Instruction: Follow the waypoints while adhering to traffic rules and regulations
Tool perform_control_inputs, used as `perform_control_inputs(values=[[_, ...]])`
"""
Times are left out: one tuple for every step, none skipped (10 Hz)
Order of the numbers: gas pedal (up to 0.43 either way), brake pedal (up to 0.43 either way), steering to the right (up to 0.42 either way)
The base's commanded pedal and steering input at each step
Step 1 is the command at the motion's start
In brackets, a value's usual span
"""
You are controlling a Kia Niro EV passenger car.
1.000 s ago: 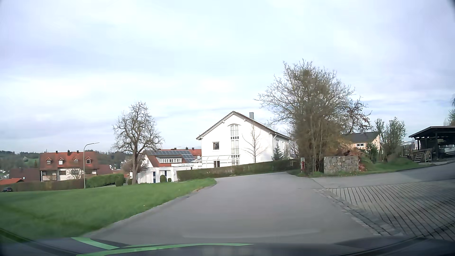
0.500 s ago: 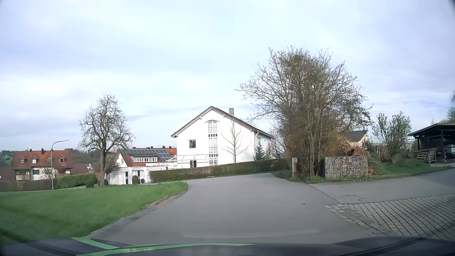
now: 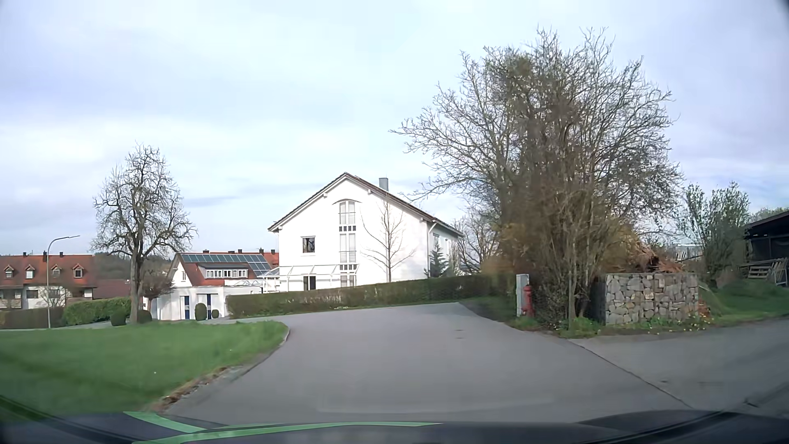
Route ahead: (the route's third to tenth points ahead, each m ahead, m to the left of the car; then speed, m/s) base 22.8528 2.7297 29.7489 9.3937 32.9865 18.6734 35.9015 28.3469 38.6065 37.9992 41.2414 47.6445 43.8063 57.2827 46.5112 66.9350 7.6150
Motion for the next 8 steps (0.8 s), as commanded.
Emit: perform_control_inputs(values=[[0.000,0.000,0.016],[0.000,0.000,0.014],[0.000,0.000,0.012],[0.000,0.000,0.009],[0.000,0.000,0.008],[0.000,0.000,0.006],[0.000,0.000,0.004],[0.000,0.000,-0.004]])
